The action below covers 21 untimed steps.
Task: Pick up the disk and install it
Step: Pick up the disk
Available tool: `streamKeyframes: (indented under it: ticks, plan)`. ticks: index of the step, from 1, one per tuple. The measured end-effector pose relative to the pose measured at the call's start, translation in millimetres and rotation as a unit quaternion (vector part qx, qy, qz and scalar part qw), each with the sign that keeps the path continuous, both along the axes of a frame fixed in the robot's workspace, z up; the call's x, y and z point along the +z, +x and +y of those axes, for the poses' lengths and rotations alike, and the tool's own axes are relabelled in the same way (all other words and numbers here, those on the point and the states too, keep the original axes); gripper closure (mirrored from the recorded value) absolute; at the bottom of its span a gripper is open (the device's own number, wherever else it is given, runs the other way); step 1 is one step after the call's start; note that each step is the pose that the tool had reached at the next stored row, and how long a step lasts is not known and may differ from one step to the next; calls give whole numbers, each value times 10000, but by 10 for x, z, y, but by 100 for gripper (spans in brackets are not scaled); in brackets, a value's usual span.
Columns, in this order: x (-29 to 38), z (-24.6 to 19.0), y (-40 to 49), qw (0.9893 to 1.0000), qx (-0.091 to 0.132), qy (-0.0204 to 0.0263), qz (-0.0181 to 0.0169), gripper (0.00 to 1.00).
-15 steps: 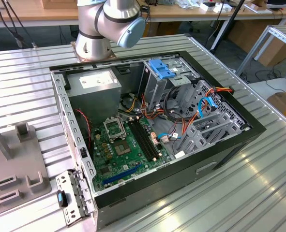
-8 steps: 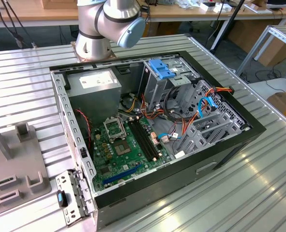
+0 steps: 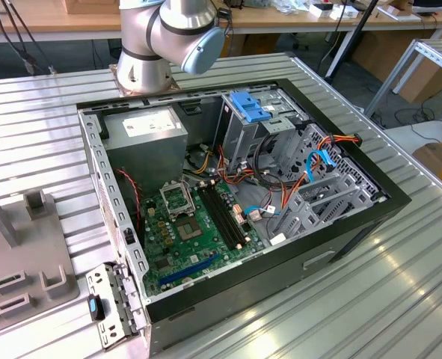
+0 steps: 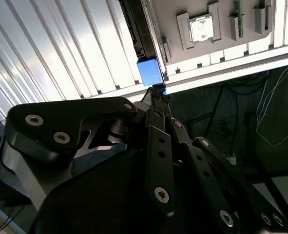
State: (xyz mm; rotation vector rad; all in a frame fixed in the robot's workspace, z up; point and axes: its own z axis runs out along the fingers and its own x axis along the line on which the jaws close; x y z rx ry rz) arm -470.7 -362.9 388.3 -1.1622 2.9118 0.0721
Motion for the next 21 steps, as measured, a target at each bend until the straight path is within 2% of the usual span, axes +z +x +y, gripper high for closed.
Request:
streamKeyframes:
  ticks: [3, 9, 13, 14, 16, 17, 18, 21]
  plan:
    - [0, 0, 0, 9997, 257, 0, 0, 89]
    - [0, 0, 0, 9995, 304, 0, 0, 89]
    - [0, 0, 0, 9983, 586, 0, 0, 89]
    - [0, 1, 0, 9975, 700, 0, 0, 89]
    - [0, 2, 0, 9944, 1057, 0, 0, 89]
    - [-1, 2, 0, 9922, 1245, 0, 0, 89]
    - [0, 2, 0, 9894, 1455, 0, 0, 89]
    - [-1, 2, 0, 9893, 1456, 0, 0, 89]
